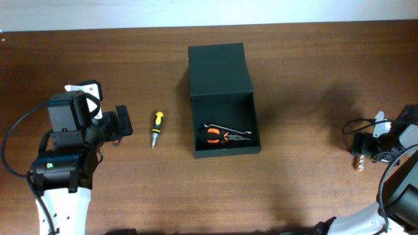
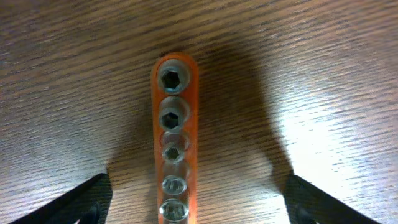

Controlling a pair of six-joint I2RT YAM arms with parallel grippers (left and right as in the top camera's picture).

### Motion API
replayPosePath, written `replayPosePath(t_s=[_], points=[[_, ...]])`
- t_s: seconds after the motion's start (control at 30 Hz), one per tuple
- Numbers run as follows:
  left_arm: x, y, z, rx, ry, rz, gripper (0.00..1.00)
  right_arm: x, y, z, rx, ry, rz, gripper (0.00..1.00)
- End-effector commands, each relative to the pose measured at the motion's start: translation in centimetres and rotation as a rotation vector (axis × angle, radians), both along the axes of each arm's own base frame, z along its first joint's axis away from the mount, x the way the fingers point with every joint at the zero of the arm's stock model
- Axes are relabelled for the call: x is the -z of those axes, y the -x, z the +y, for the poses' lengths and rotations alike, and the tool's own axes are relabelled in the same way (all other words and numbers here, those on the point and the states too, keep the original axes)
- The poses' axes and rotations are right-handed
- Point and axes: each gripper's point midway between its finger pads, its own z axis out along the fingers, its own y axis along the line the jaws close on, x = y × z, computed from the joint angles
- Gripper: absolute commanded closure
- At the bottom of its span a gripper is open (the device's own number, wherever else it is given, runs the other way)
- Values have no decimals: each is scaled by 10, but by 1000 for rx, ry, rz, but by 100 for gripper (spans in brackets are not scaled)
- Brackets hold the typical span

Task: Pack container
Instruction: 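Move the right gripper to the orange socket rail and grasp it, then carry the socket rail into the green box and release it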

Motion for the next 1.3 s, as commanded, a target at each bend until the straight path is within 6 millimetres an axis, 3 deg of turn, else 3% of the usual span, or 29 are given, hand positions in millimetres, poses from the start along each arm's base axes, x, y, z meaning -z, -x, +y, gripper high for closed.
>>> replayPosePath(t_s=[0.0,0.23,0.33,0.63,0.67,0.73,0.9,0.93,1.0,1.07,1.1,1.13,1.17,1.27], points=[[-7,-1,0,15,-9,-18,1,18,10,17,-4,-68,36,23],[-7,-1,0,15,-9,-18,1,18,9,17,6,-65,31,56],[-7,-1,0,15,-10,-18,1,18,9,17,6,-65,31,75],[-7,-1,0,15,-9,-18,1,16,4,16,39,-75,8,91],[-7,-1,0,15,-9,-18,1,12,-2,15,55,-79,-8,96],[-7,-1,0,15,-9,-18,1,2,-14,16,46,-99,-45,96],[-7,-1,0,15,-9,-18,1,-47,-63,22,-38,-75,-107,96],[-7,-1,0,15,-9,-18,1,-71,-87,34,-100,-59,-137,96],[-7,-1,0,15,-9,-18,1,-104,-114,52,-180,-33,-181,96],[-7,-1,0,15,-9,-18,1,-142,-141,79,-296,-6,-235,96],[-7,-1,0,15,-10,-18,1,-171,-156,105,-409,16,-274,96],[-7,-1,0,15,-10,-18,1,-207,-170,144,-569,47,-327,96],[-7,-1,0,15,-9,-17,1,-228,-176,171,-671,73,-359,96],[-6,0,0,15,-9,-14,1,-261,-181,229,-874,122,-423,96]])
